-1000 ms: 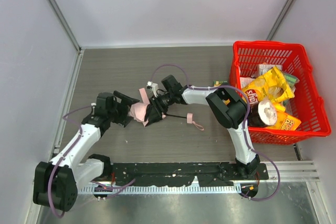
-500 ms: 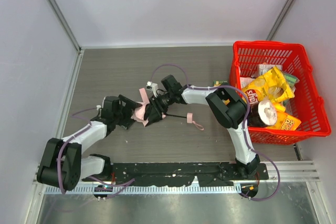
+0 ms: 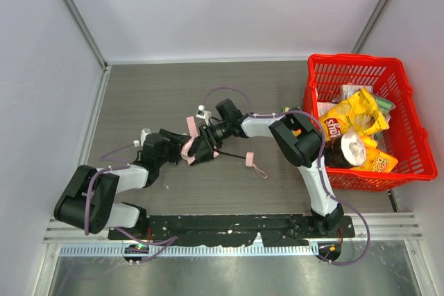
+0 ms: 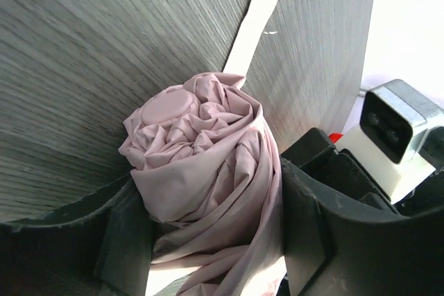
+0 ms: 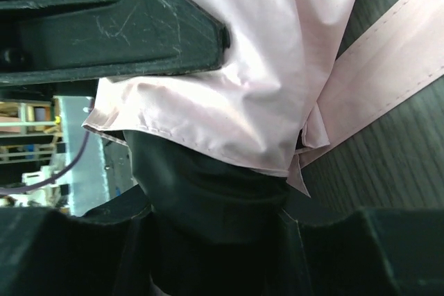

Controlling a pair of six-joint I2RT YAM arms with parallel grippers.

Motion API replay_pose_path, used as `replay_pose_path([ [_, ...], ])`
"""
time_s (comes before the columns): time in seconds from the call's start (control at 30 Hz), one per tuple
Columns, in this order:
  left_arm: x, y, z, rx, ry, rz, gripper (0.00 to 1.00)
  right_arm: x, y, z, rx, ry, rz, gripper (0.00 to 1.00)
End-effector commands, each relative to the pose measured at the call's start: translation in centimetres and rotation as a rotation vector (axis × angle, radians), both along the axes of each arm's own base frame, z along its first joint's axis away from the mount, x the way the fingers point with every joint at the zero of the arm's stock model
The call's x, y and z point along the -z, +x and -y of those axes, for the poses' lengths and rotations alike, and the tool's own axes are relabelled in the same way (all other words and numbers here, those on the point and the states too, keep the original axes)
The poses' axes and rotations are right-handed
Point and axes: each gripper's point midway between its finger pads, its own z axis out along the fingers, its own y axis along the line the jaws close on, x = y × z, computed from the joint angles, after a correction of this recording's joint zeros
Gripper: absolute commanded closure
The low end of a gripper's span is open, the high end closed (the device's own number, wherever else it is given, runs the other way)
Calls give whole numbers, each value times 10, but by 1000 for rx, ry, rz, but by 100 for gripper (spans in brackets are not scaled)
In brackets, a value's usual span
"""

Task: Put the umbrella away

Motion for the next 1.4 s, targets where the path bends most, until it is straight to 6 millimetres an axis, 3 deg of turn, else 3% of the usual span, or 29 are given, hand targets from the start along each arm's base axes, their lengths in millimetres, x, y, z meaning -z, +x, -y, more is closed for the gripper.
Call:
replay_pose_path([
  [0.0, 64, -49, -25, 12, 171, -211, 39, 6, -6, -8, 31, 43, -107, 99],
  [0.07, 67, -50, -24, 16, 168, -217, 38, -8, -5, -14, 34, 103, -144, 99],
  [0.2, 75, -56, -23, 31, 164, -232, 26, -20, -2, -16, 58, 123, -180, 99],
  [0.37, 82, -61, -21, 42, 154, -257, 23, -45, 3, -18, 82, 239, -236, 99],
  [0.6, 78, -47, -18, 45, 148, -209, 30, -63, -7, -17, 46, 321, -307, 99],
  [0.83, 77, -33, 1, 90, 72, -157, 36, -72, -15, -18, 4, 353, -322, 99],
  [0.97, 74, -26, 3, 86, 47, -96, 55, -73, -21, -21, -13, 349, -330, 99],
  [1.2, 55, -18, 0, 74, 56, 22, 100, -56, -22, -16, 28, 278, -348, 99],
  [1.23, 52, -19, -2, 71, 61, 30, 100, -49, -12, -18, 40, 277, -235, 98],
  [1.27, 52, -21, -4, 68, 71, 28, 100, -28, -16, -9, 94, 124, -316, 89],
  [1.3, 50, -25, -8, 67, 91, 22, 100, 18, -2, 17, 140, -184, -132, 64],
  [1.33, 52, -29, -9, 64, 96, 10, 100, 24, 13, 23, 181, -238, -55, 59],
  [1.37, 50, -31, -10, 62, 90, 15, 100, 22, 16, 30, 201, -266, -40, 52],
])
